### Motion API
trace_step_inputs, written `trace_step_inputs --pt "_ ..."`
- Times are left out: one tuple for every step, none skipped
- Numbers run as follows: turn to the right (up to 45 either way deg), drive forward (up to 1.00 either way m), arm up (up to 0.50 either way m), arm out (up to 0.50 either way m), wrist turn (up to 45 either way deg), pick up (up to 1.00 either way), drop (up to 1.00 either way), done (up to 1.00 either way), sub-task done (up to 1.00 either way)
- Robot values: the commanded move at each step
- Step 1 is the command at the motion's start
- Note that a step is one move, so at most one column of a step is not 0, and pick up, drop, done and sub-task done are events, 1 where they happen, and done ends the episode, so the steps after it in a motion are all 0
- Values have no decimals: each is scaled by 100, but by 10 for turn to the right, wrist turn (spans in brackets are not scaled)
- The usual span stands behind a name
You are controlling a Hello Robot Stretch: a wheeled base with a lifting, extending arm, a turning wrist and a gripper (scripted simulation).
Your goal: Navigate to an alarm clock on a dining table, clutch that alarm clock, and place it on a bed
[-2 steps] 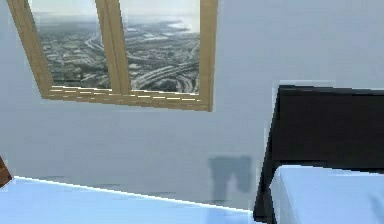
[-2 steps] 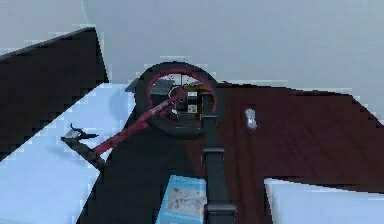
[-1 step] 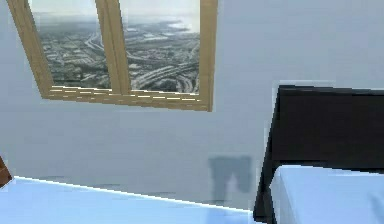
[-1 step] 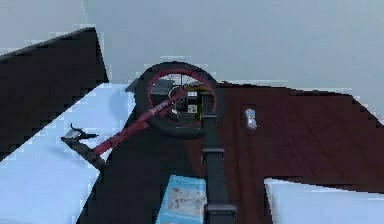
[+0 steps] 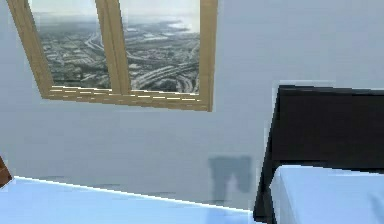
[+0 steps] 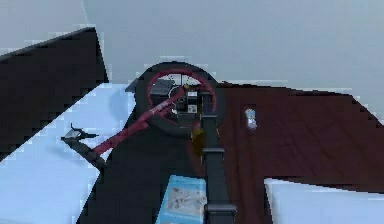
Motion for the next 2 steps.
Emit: trace_step_inputs --pt "0 0 10 0 0 0 0 0 0" --pt "0 0 0 -8 0 0 0 0 0"
